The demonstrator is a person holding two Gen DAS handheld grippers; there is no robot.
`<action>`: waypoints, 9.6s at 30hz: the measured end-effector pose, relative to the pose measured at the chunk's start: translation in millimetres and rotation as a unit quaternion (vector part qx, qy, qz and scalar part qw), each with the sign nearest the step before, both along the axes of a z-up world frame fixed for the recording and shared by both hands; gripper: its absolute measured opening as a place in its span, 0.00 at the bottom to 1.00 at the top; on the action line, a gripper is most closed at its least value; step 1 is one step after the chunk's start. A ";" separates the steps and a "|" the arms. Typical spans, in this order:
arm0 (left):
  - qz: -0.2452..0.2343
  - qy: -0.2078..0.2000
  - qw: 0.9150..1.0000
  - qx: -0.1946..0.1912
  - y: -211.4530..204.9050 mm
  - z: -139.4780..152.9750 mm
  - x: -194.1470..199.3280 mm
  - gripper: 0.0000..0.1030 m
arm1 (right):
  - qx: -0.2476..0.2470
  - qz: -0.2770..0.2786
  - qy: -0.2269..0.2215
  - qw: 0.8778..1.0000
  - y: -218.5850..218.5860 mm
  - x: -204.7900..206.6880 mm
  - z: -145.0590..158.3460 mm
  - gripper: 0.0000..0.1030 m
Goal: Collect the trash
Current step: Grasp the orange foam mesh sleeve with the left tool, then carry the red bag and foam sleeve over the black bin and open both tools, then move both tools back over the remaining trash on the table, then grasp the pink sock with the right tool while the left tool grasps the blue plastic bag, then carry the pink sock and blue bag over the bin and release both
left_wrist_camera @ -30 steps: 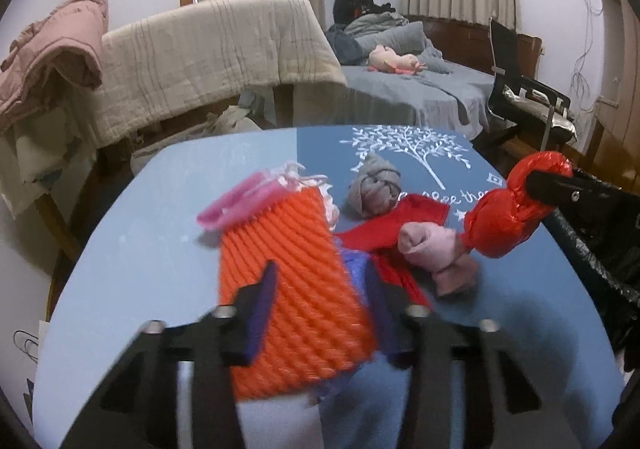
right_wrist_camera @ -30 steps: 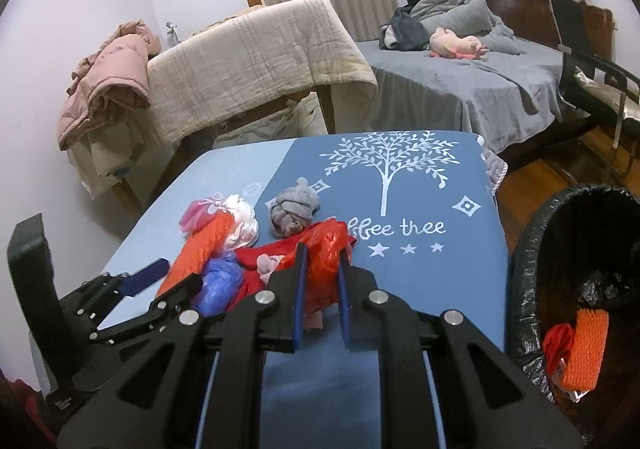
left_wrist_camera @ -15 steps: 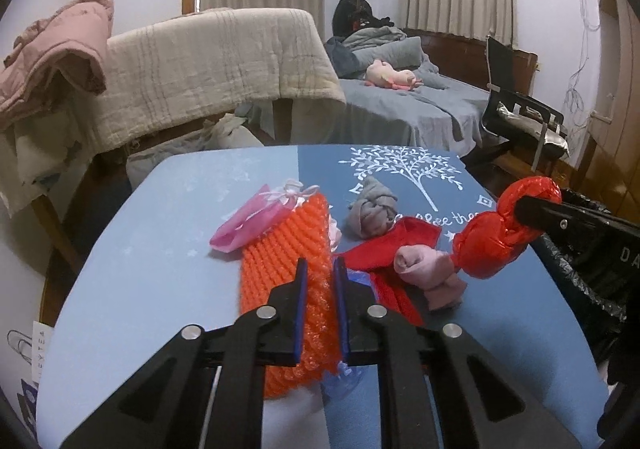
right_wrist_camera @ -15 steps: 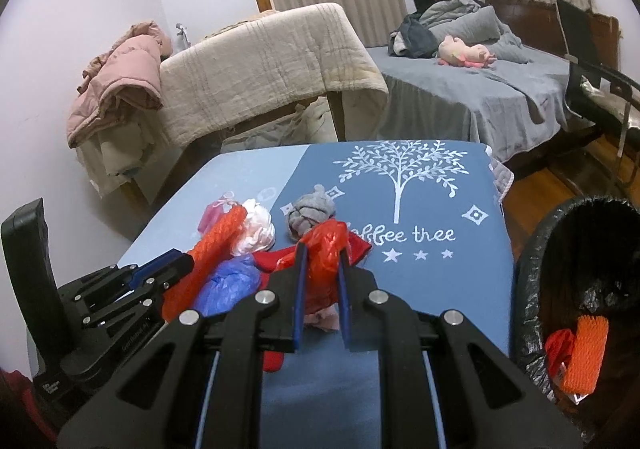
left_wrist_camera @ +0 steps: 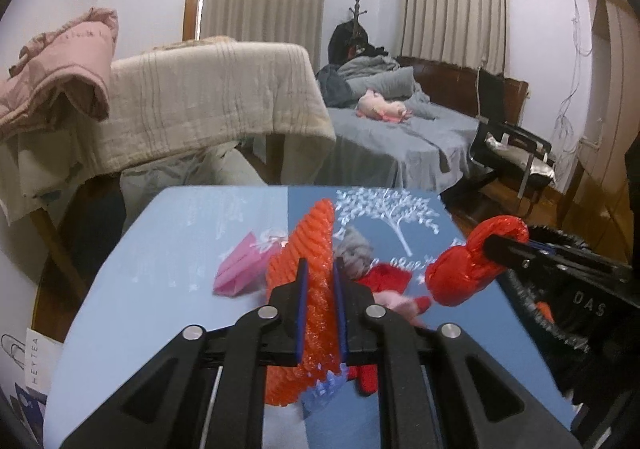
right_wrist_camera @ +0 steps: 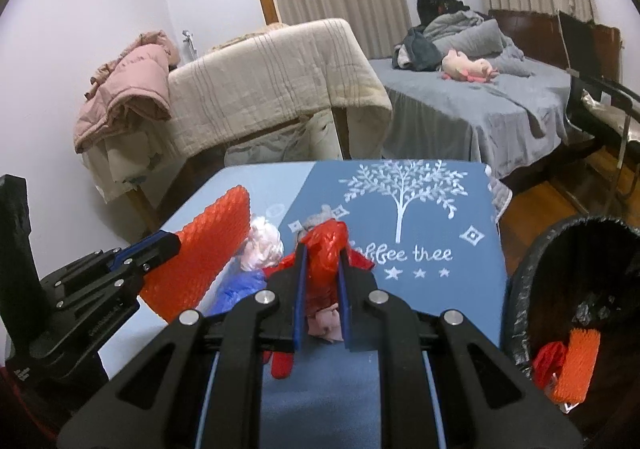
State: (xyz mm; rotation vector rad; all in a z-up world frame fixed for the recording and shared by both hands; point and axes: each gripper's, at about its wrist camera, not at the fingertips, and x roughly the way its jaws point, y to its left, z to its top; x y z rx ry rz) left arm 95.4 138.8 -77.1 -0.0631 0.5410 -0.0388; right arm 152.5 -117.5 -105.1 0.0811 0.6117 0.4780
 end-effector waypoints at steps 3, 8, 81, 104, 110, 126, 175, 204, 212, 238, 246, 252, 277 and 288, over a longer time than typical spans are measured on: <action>-0.006 -0.010 1.000 -0.002 -5.7 9.8 -3.3 0.11 | 0.007 -0.002 -0.011 1.000 -4.6 -3.7 10.6 0.13; -0.015 -0.024 1.000 -0.005 -15.6 22.7 -5.7 0.11 | 0.006 -0.012 -0.026 1.000 -16.5 -8.6 24.3 0.13; -0.238 -0.015 0.971 -0.021 -240.1 16.5 43.2 0.85 | -0.031 -0.320 -0.021 0.947 -276.2 -65.1 -7.3 0.95; -0.089 -0.019 0.996 0.015 -95.4 3.9 27.2 0.86 | -0.024 -0.231 -0.018 0.972 -164.5 -30.8 -6.8 0.95; -0.052 -0.015 0.998 0.031 -53.8 -6.5 24.0 0.86 | -0.030 -0.200 -0.018 0.979 -123.5 -23.3 -10.7 0.95; 0.039 0.008 0.998 0.051 34.4 -37.4 20.8 0.86 | -0.037 -0.107 -0.003 0.994 -11.6 7.2 -42.0 0.94; 0.035 0.043 0.998 0.036 35.0 -63.3 18.2 0.86 | -0.038 -0.032 0.057 0.997 17.1 18.3 -71.1 0.36; -0.027 0.087 0.996 0.003 8.4 -86.6 29.6 0.18 | -0.052 -0.051 0.056 0.996 -4.8 8.5 -71.2 0.36; -0.024 0.068 0.997 0.001 12.7 -73.8 23.0 0.02 | -0.051 -0.051 0.048 0.996 -7.4 1.8 -62.2 0.36; -0.042 0.132 0.990 -0.012 7.6 -96.5 32.3 0.37 | -0.054 -0.049 0.068 0.995 -7.9 5.1 -74.9 0.36; -0.033 0.093 0.995 -0.028 13.8 -79.0 23.2 0.25 | -0.051 -0.050 0.058 0.996 -7.8 4.2 -68.1 0.36; -0.019 0.059 0.998 -0.019 15.3 -53.9 16.9 0.25 | -0.042 -0.051 0.041 0.997 -9.3 -1.1 -51.4 0.36; -0.047 -0.003 0.999 -0.008 -33.7 14.6 -0.8 0.25 | -0.007 -0.079 -0.021 0.997 -51.4 -35.4 14.4 0.36; -0.097 -0.016 0.995 -0.008 -80.8 27.4 1.0 0.25 | -0.010 -0.123 -0.041 0.992 -97.4 -53.6 27.7 0.36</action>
